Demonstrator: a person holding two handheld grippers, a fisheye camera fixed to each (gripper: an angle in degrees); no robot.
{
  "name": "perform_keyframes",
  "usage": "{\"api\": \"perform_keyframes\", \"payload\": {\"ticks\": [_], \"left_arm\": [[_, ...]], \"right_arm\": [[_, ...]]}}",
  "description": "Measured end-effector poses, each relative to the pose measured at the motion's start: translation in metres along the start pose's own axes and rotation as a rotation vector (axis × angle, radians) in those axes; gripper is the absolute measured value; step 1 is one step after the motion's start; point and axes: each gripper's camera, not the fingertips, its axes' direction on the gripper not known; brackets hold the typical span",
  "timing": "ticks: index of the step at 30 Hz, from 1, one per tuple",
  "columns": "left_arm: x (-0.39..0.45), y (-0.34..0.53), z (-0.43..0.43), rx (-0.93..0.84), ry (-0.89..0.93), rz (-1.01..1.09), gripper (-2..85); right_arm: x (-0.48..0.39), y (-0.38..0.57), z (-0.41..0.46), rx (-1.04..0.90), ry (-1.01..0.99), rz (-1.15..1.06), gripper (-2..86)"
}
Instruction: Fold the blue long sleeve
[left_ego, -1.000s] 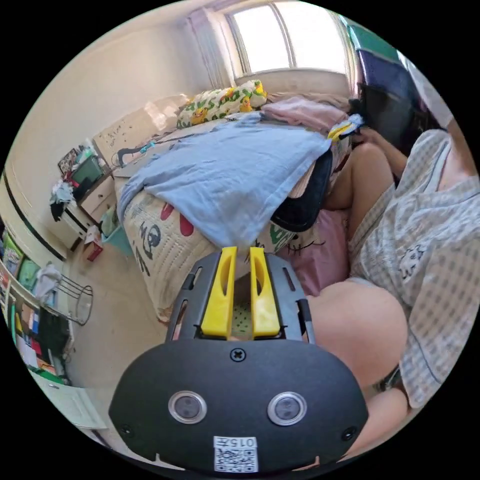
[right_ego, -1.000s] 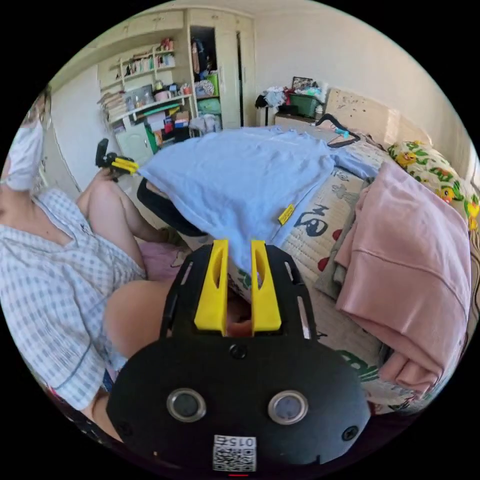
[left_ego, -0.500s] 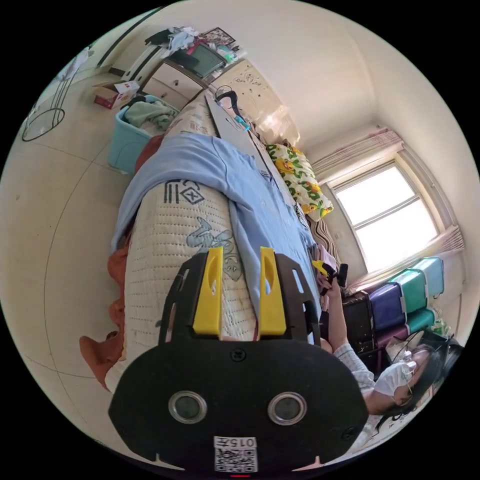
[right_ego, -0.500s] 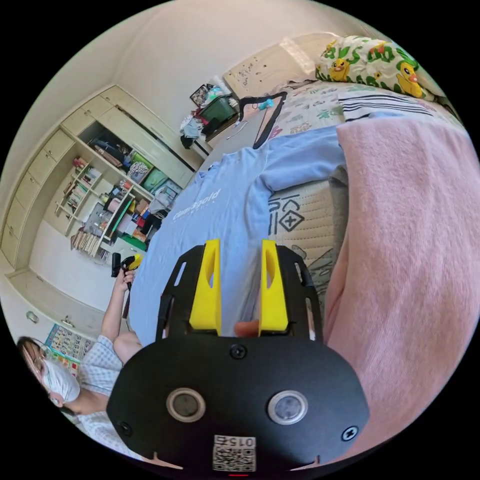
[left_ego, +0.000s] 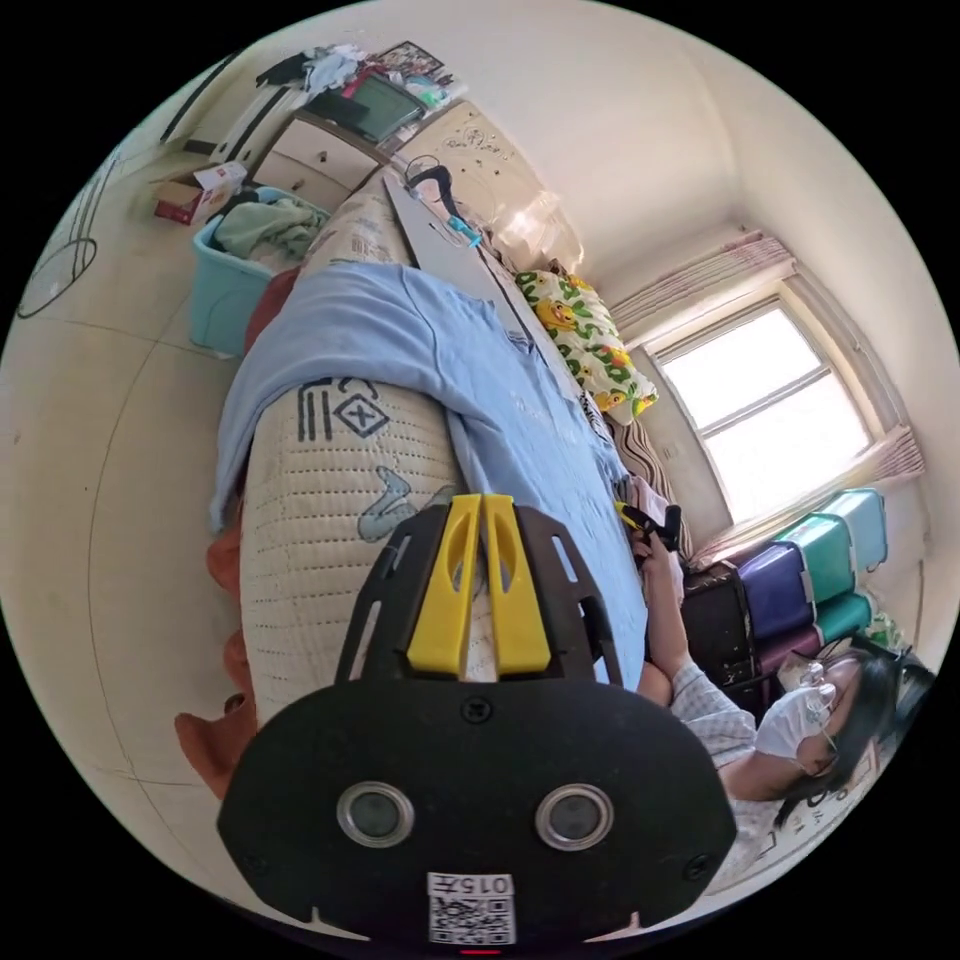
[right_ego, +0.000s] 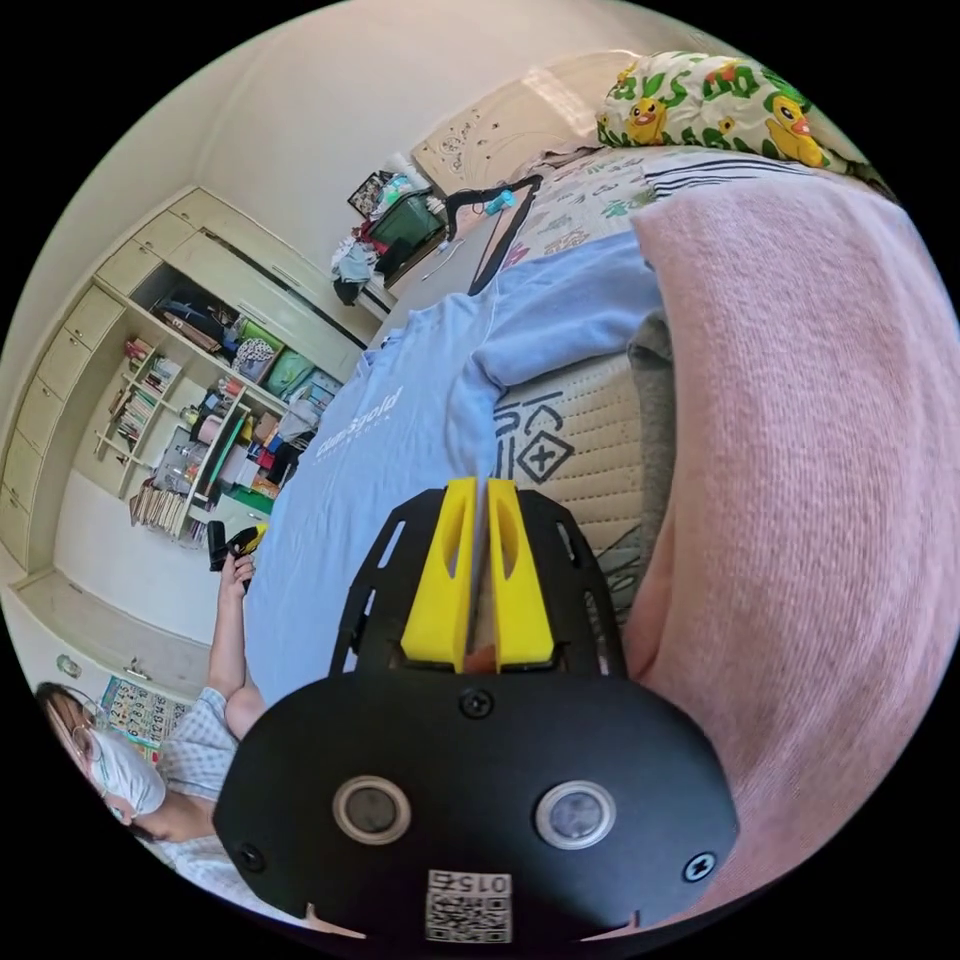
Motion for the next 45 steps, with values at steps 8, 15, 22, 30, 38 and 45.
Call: {"api": "perform_keyframes", "payload": {"ticks": [8, 15, 22, 30, 38, 45], "left_arm": [[0.001, -0.013, 0.002, -0.082, -0.202, 0.024, -0.8], [0.005, -0.027, -0.004, -0.082, -0.218, 0.022, -0.8], [0.024, -0.045, -0.012, -0.091, -0.278, 0.058, 0.6], [0.061, -0.076, -0.058, 0.038, -0.240, 0.139, 5.0], [0.164, -0.126, -0.032, -0.013, -0.251, 0.387, 5.0], [0.278, -0.216, 0.053, -0.115, -0.061, 0.552, 5.3]], "right_arm": [[-0.021, -0.029, 0.019, -0.073, 0.266, -0.102, 0.6], [-0.018, -0.039, 0.029, -0.072, 0.284, -0.112, 1.1], [-0.016, -0.039, 0.017, 0.003, 0.265, -0.109, 6.2], [0.024, -0.066, 0.040, 0.176, 0.175, 0.185, 13.1], [0.053, -0.061, 0.090, 0.399, 0.187, 0.446, 6.4], [-0.032, -0.028, 0.137, 0.460, 0.365, -0.034, 2.4]]}}
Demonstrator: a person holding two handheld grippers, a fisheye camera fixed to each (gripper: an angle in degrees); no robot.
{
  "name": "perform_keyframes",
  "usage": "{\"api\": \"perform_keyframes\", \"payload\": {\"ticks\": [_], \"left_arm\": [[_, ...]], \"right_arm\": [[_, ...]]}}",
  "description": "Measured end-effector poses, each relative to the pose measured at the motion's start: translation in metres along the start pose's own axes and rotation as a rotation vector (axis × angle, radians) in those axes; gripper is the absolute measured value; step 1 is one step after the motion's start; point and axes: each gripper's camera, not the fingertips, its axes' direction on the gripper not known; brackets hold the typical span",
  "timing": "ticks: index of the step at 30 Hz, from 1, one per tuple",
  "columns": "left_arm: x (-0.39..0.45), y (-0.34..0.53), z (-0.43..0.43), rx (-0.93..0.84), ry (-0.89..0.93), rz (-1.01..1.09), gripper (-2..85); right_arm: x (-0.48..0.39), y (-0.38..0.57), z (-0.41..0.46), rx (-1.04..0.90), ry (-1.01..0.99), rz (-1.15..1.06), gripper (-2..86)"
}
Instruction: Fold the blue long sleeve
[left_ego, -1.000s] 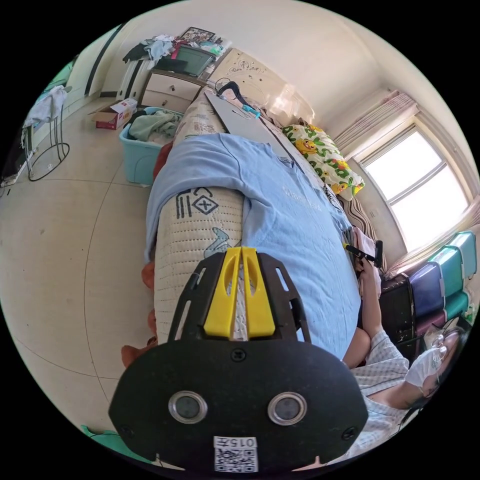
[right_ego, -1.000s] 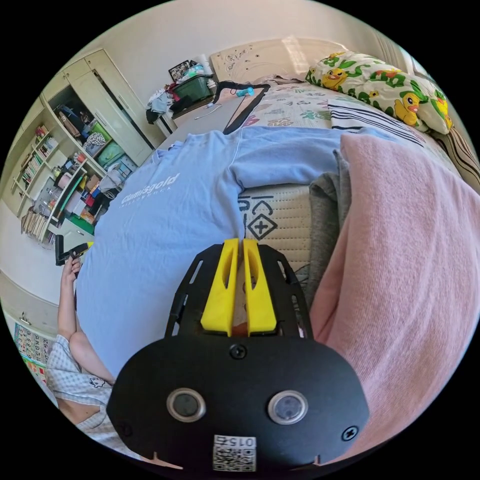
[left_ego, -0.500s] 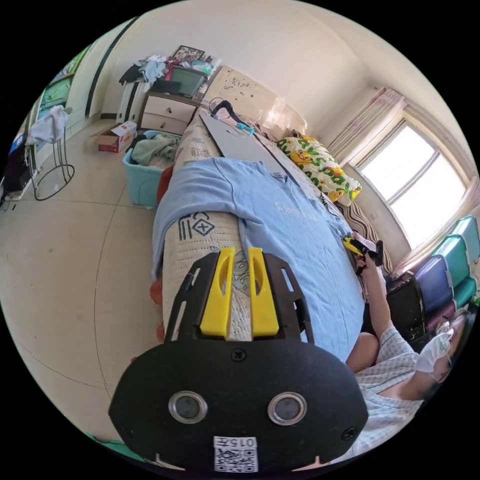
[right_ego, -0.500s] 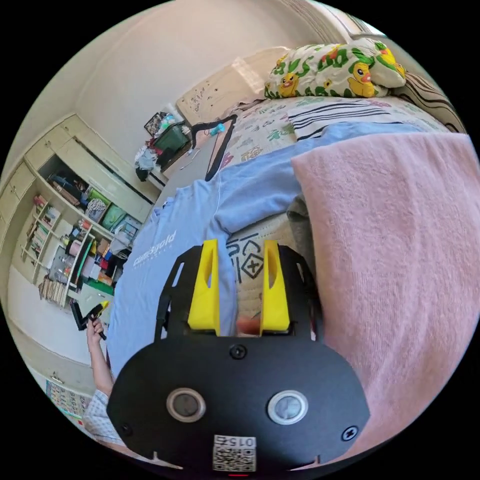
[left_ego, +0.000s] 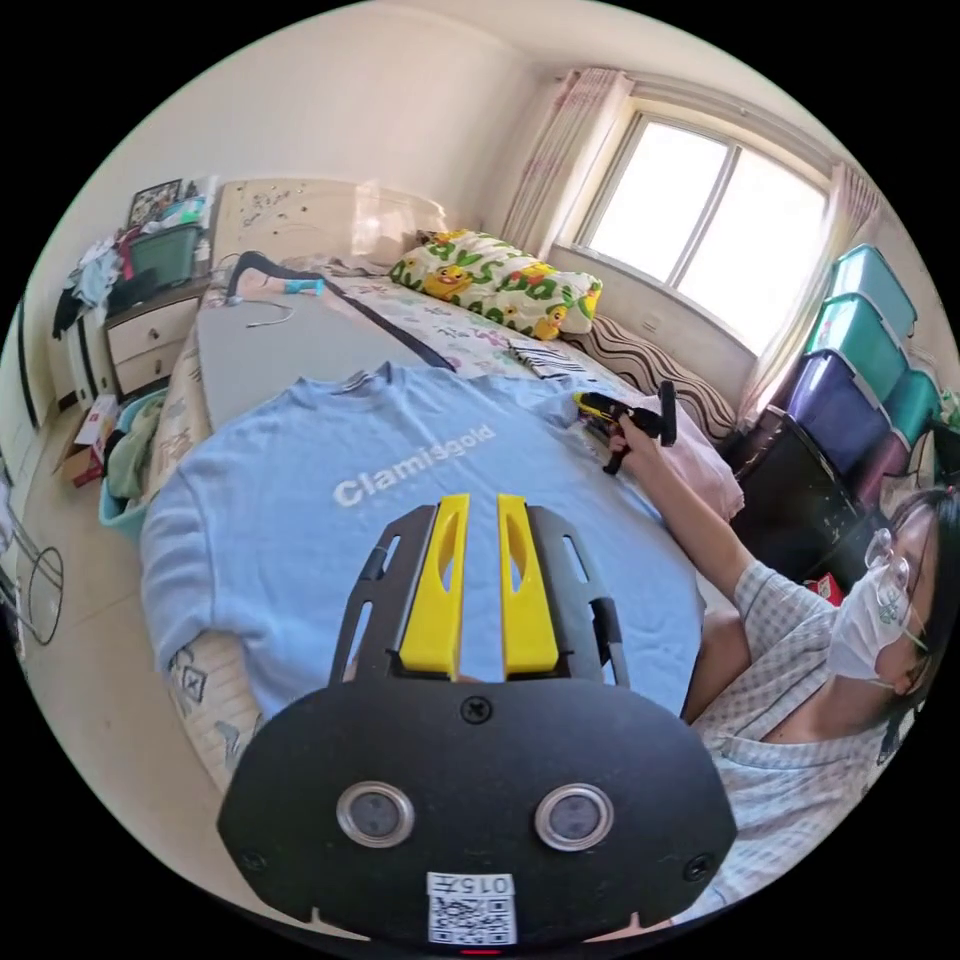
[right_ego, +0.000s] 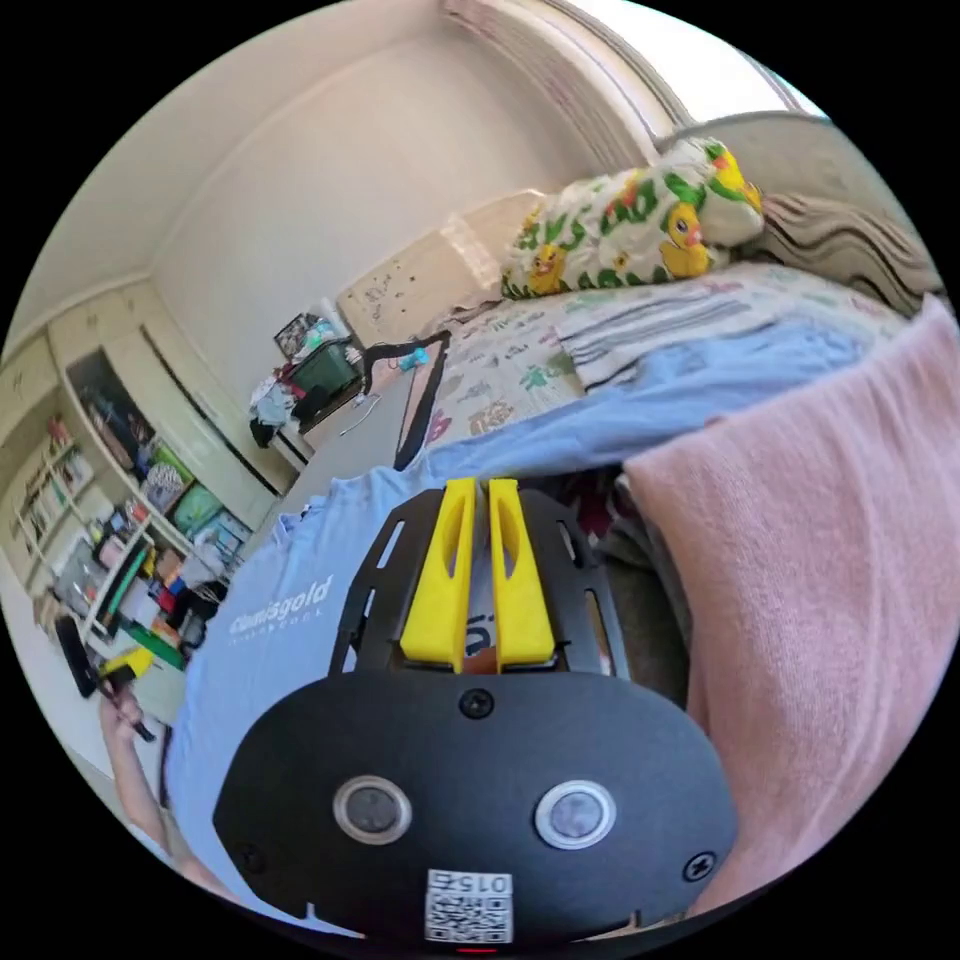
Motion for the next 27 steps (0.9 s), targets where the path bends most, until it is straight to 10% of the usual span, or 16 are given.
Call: {"api": "perform_keyframes", "payload": {"ticks": [10, 27], "left_arm": [[0.085, -0.211, 0.116, -0.104, 0.041, 0.142, 8.0], [0.291, -0.301, 0.251, -0.508, -0.359, 0.837, 4.0]], "right_arm": [[-0.209, 0.217, 0.087, -0.127, 0.399, -1.148, 2.4], [-0.219, 0.359, 0.127, 0.004, 0.469, -1.255, 3.2]]}}
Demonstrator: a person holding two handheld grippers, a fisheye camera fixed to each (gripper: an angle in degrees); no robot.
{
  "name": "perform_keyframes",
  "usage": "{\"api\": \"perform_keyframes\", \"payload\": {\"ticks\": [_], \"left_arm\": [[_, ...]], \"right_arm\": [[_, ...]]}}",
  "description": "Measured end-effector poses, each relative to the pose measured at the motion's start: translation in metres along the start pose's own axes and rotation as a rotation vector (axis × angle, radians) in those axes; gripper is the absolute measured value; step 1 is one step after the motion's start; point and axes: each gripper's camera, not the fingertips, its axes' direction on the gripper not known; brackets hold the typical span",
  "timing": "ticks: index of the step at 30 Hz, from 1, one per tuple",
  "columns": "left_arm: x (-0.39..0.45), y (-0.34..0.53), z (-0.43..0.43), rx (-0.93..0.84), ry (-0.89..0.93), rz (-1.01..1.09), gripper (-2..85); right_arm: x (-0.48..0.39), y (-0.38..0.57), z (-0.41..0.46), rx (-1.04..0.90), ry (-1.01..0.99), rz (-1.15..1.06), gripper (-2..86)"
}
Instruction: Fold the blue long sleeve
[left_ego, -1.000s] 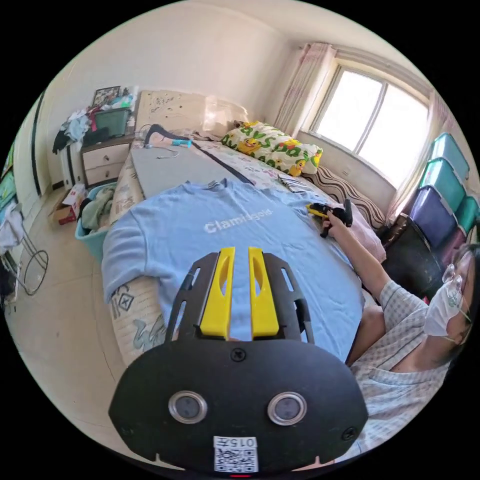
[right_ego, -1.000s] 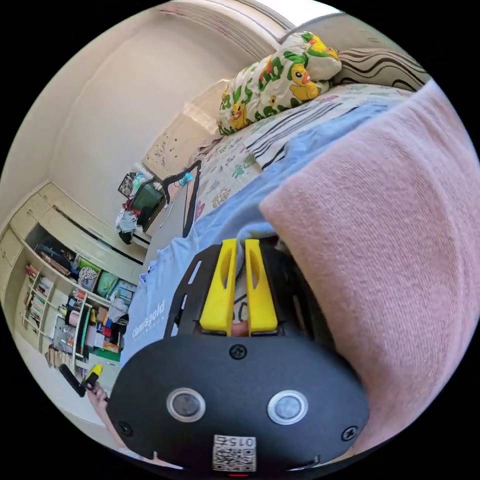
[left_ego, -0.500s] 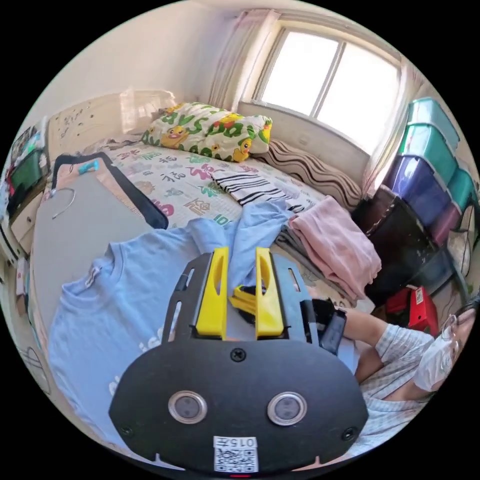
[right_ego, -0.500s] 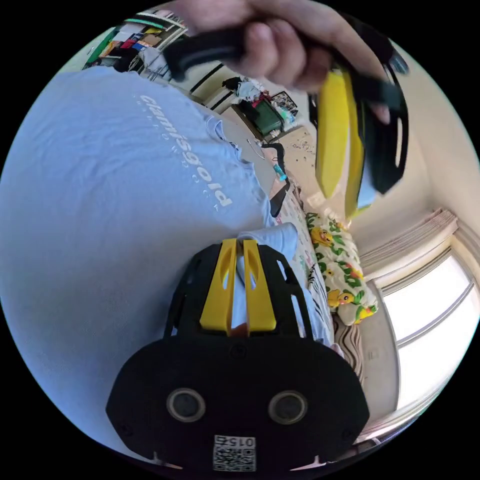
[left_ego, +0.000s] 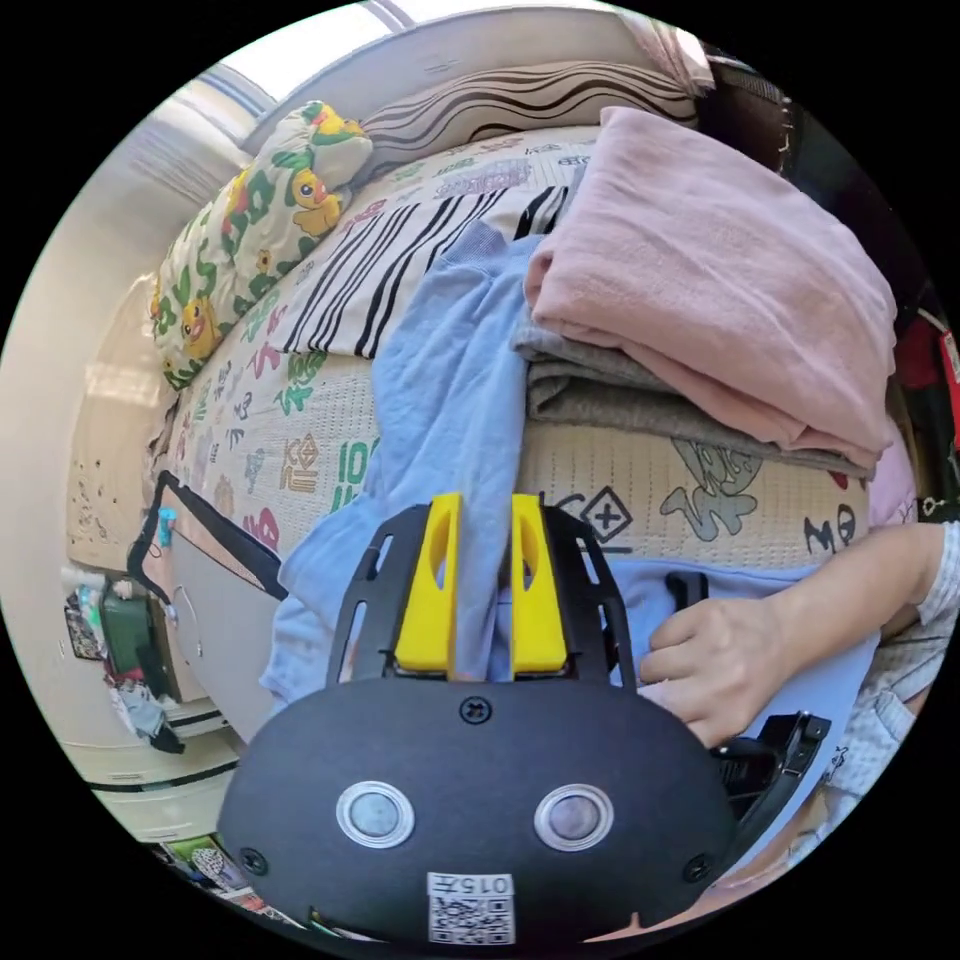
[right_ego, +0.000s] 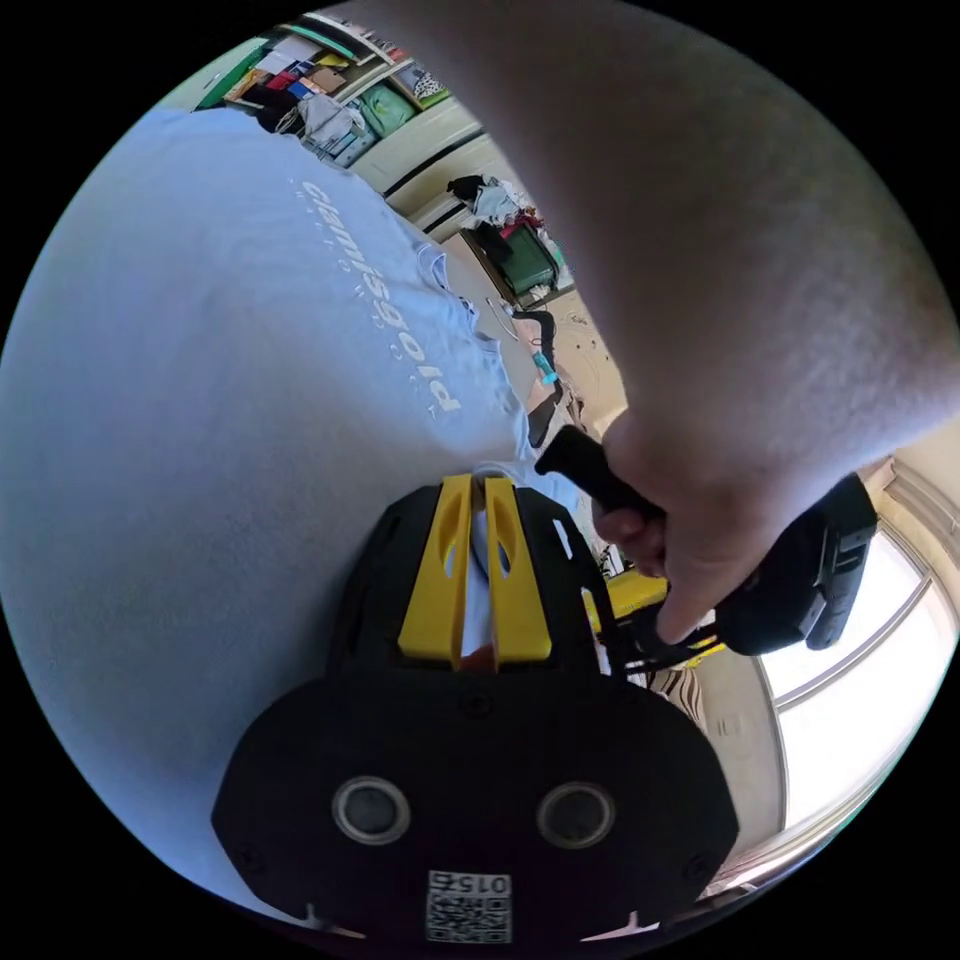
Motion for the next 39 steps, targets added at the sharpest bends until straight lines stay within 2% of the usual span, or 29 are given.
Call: {"api": "perform_keyframes", "payload": {"ticks": [4, 6, 7, 9, 11, 14, 17, 20, 22, 24, 27, 30, 33, 36, 39], "left_arm": [[-0.020, 0.031, -0.046, 0.143, -0.033, -0.195, 1.0], [-0.044, 0.082, -0.089, 0.300, -0.047, -0.463, 0.4], [-0.048, 0.099, -0.099, 0.338, -0.047, -0.533, 0.3], [-0.054, 0.178, -0.129, 0.458, -0.047, -0.767, 0.1], [-0.046, 0.237, -0.141, 0.485, -0.041, -0.871, 0.0], [-0.024, 0.306, -0.140, 0.387, 0.029, -0.930, 0.4], [-0.009, 0.345, -0.137, 0.301, 0.092, -0.934, 2.4], [-0.001, 0.352, -0.178, 0.422, -0.099, -0.883, 5.7], [0.001, 0.324, -0.200, 0.441, -0.166, -0.737, 6.0], [-0.001, 0.266, -0.198, 0.335, -0.162, -0.534, 6.8], [-0.005, 0.199, -0.164, 0.200, -0.105, -0.392, 9.1], [-0.004, 0.142, -0.122, 0.050, -0.088, -0.331, 9.8], [-0.001, 0.110, -0.100, 0.011, -0.079, -0.323, 9.8], [0.000, 0.097, -0.075, -0.083, -0.072, -0.315, 9.1], [0.001, 0.103, -0.070, -0.085, -0.070, -0.349, 6.6]], "right_arm": [[-0.022, 0.005, -0.001, 0.000, 0.027, -0.040, 2.9], [-0.026, 0.009, -0.002, 0.007, 0.013, -0.044, 2.8], [-0.027, 0.011, -0.003, 0.011, -0.005, -0.042, 2.8], [-0.027, 0.016, -0.006, 0.027, -0.043, -0.038, 2.7], [-0.025, 0.023, -0.011, 0.067, -0.102, -0.034, 2.6], [-0.026, 0.031, -0.017, 0.110, -0.160, -0.063, 2.6], [-0.031, 0.035, -0.017, 0.104, -0.157, -0.075, 2.7], [-0.032, 0.038, -0.016, 0.102, -0.149, -0.072, 2.7], [-0.033, 0.040, -0.015, 0.100, -0.139, -0.072, 2.7], [-0.034, 0.041, -0.015, 0.099, -0.128, -0.076, 2.5], [-0.034, 0.044, -0.016, 0.097, -0.109, -0.080, 2.5], [-0.032, 0.046, -0.016, 0.095, -0.089, -0.088, 2.4], [-0.023, 0.049, -0.016, 0.099, -0.104, -0.080, 2.4], [-0.013, 0.052, -0.016, 0.102, -0.117, -0.075, 2.3], [-0.003, 0.053, -0.016, 0.102, -0.119, -0.076, 2.2]]}}
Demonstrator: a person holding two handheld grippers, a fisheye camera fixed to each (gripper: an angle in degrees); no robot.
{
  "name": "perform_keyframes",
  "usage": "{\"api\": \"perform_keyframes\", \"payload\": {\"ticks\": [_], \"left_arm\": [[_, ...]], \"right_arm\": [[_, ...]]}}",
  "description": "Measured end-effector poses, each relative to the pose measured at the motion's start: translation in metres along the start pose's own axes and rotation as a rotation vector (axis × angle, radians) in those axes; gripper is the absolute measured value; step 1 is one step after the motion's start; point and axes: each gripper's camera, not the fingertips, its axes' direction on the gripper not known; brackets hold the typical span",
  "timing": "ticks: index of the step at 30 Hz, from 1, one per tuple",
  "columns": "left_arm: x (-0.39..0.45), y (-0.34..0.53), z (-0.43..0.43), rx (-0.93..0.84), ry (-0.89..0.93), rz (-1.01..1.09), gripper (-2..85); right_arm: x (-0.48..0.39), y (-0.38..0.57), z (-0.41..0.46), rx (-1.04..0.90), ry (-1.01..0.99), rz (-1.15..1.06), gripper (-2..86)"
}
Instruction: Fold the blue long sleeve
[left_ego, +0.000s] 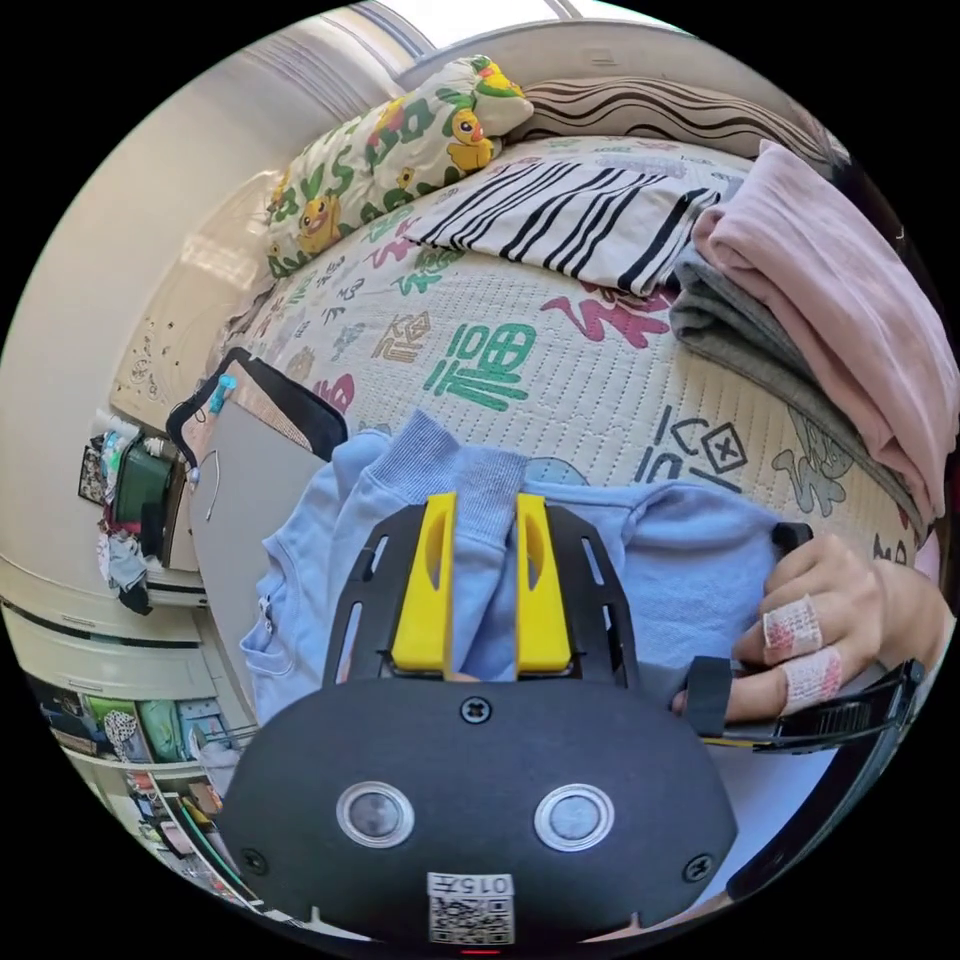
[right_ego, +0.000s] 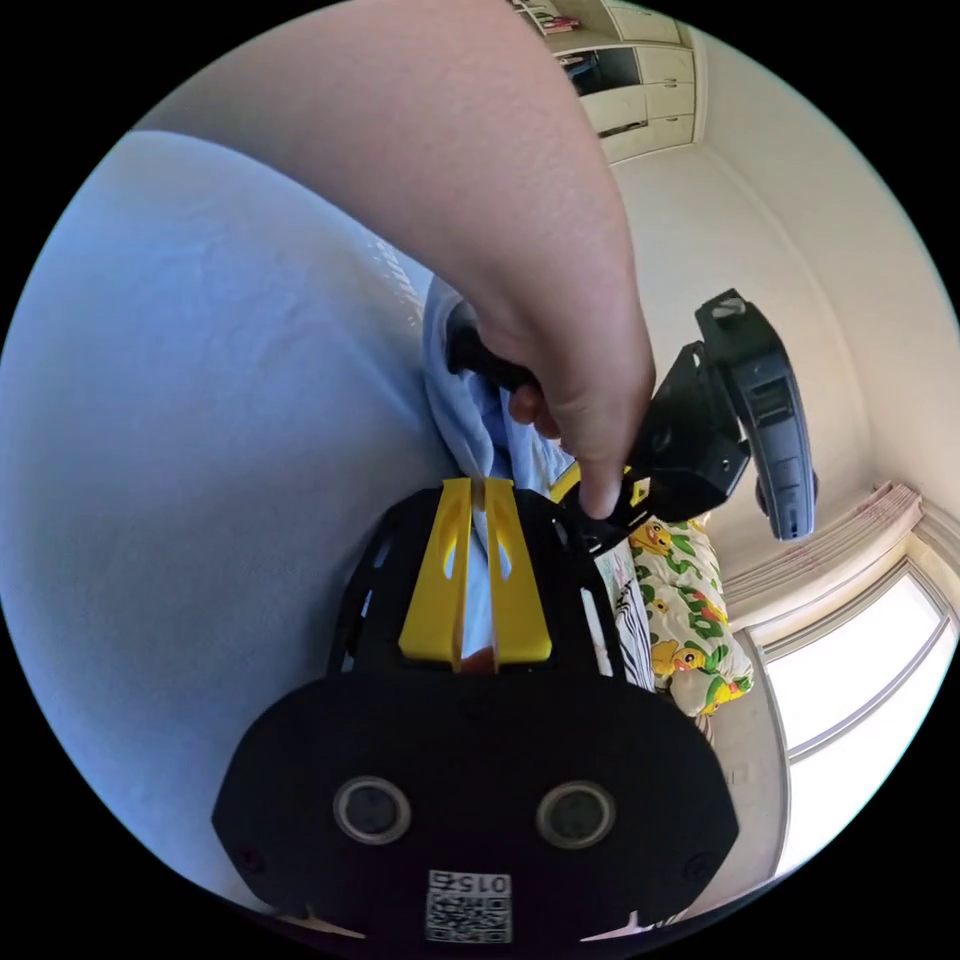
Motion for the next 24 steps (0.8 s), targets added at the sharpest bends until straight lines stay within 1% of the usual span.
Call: {"api": "perform_keyframes", "payload": {"ticks": [1, 4, 6, 7, 9, 10, 12, 13, 15, 16, 18, 20, 22, 24], "left_arm": [[-0.002, 0.004, -0.002, 0.016, -0.003, -0.019, 5.4], [-0.022, 0.039, -0.034, 0.173, -0.017, -0.161, 2.2], [-0.052, 0.096, -0.071, 0.319, -0.029, -0.352, 1.4], [-0.059, 0.113, -0.081, 0.351, -0.042, -0.396, 1.3], [-0.083, 0.195, -0.115, 0.447, -0.114, -0.548, 0.8], [-0.087, 0.216, -0.122, 0.456, -0.123, -0.574, 0.7], [-0.092, 0.302, -0.139, 0.462, -0.119, -0.671, 0.4], [-0.091, 0.324, -0.140, 0.463, -0.107, -0.697, 0.3], [-0.080, 0.402, -0.138, 0.452, -0.038, -0.790, 0.2], [-0.076, 0.419, -0.135, 0.442, -0.019, -0.807, 0.2], [-0.058, 0.475, -0.119, 0.352, 0.062, -0.837, 0.3], [-0.045, 0.511, -0.110, 0.305, 0.096, -0.855, 0.4], [-0.035, 0.538, -0.110, 0.305, 0.115, -0.854, 0.3], [-0.030, 0.556, -0.127, 0.337, 0.037, -0.838, 0.3]], "right_arm": [[0.005, 0.001, -0.001, 0.002, -0.004, 0.001, 2.3], [0.020, 0.004, -0.004, 0.007, -0.021, 0.011, 2.4], [0.031, 0.006, -0.007, 0.016, -0.026, 0.029, 2.6], [0.040, 0.008, -0.009, 0.026, -0.030, 0.049, 2.7], [0.056, 0.010, -0.013, 0.038, -0.040, 0.090, 2.8], [0.068, 0.012, -0.014, 0.037, -0.051, 0.121, 2.9], [0.086, 0.016, -0.015, 0.037, -0.062, 0.170, 2.9], [0.099, 0.020, -0.017, 0.039, -0.077, 0.197, 2.9], [0.117, 0.025, -0.016, 0.022, -0.119, 0.222, 2.9], [0.128, 0.029, -0.015, 0.009, -0.168, 0.234, 3.0], [0.146, 0.035, -0.015, 0.001, -0.244, 0.255, 3.4], [0.177, 0.044, -0.017, -0.035, -0.315, 0.326, 3.7], [0.201, 0.057, -0.018, -0.043, -0.360, 0.406, 4.2], [0.226, 0.072, -0.016, -0.048, -0.396, 0.500, 4.7]]}}
